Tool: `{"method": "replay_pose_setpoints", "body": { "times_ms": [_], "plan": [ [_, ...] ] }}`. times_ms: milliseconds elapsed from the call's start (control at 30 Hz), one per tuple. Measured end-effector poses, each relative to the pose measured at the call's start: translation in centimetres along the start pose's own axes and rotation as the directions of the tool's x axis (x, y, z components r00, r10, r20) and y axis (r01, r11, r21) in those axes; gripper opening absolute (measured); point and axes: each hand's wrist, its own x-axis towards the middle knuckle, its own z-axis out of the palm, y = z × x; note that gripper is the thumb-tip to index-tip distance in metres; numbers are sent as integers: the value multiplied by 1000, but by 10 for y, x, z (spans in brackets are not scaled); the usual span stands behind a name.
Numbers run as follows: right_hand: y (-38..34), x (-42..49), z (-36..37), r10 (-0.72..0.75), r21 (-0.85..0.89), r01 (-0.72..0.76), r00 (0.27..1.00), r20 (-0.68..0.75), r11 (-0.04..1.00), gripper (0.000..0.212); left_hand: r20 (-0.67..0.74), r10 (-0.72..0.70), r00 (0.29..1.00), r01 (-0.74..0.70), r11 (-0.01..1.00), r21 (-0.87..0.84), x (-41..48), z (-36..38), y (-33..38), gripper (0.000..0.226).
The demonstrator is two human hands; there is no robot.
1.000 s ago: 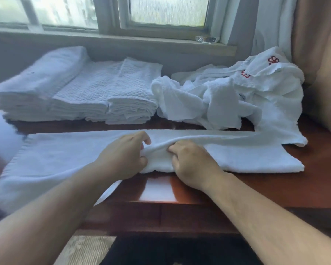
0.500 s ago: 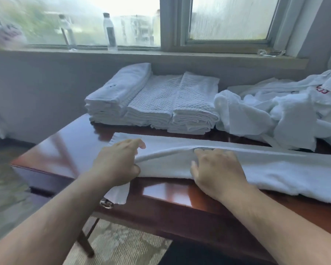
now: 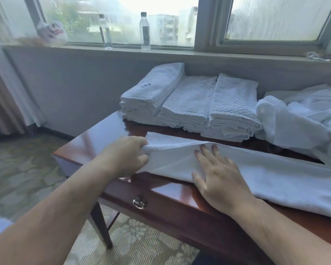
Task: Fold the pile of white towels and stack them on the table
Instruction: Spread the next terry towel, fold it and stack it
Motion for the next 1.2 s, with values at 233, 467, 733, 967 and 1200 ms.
{"method": "replay_pose_setpoints", "body": {
  "times_ms": [233,467,733,967,1200],
  "plan": [
    [-2,23,-4,44,46,-47,997,59,998,70,-47,-267,962,190,787,-588,56,21,-25,33],
    [7,44,-1,99,69,-109,985,138,992,58,38,-373,927,370,894,-254,92,44,-29,28],
    [10,50,-2,47,49,-44,997,-64,998,34,-221,-360,906,360,932,-44,84,57,-13,36],
    [12,45,3,15,121,-22,998,60,992,36,162,57,985,-67,996,56,60,77,4,59],
    [71,0,-17,144,78,-161,972,186,984,68,237,73,969,-88,995,53,46,80,56,64]
  ]
}}
